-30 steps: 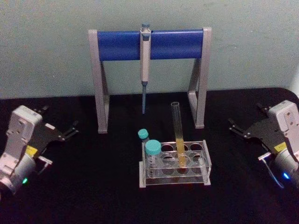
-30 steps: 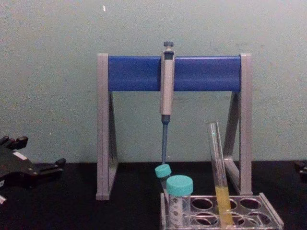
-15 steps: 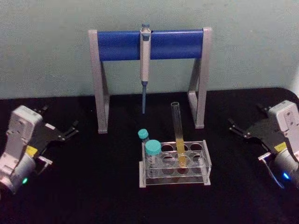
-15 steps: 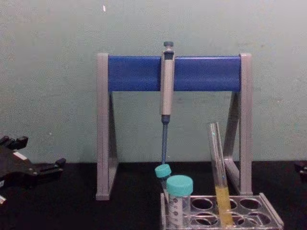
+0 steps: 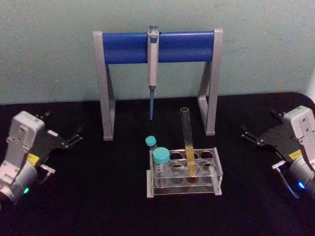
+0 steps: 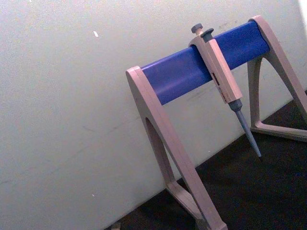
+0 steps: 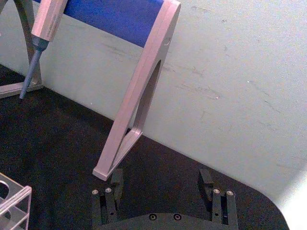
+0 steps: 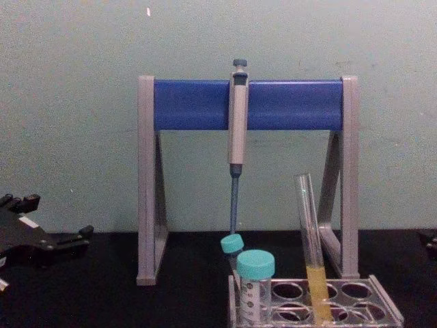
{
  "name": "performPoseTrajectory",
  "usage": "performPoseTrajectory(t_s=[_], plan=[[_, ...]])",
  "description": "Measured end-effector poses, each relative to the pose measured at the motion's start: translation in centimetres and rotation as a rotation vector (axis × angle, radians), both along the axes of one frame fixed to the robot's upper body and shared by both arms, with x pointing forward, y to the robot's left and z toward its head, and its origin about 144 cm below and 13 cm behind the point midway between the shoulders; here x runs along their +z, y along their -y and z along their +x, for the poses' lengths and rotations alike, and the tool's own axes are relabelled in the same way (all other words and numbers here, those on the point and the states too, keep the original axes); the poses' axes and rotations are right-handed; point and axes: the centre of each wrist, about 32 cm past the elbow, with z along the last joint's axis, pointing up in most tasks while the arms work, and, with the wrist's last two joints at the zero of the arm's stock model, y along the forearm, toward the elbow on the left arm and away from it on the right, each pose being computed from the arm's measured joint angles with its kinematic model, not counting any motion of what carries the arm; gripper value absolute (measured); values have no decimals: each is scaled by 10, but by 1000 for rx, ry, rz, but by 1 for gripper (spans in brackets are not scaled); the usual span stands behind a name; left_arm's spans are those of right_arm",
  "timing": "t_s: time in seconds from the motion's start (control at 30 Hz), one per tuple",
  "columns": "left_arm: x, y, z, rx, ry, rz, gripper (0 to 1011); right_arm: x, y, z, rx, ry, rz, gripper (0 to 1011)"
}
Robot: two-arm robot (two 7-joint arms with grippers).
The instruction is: Pick up the test tube from the test tube rack, shake it, then place it back into the test tube rack.
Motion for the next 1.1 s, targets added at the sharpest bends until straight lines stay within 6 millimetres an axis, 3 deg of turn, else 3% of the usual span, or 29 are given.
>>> performPoseTrajectory(t_s=[1.1], plan=[[0, 0, 0, 0, 0, 0, 1001, 0, 0, 0, 0, 0, 0, 1000]])
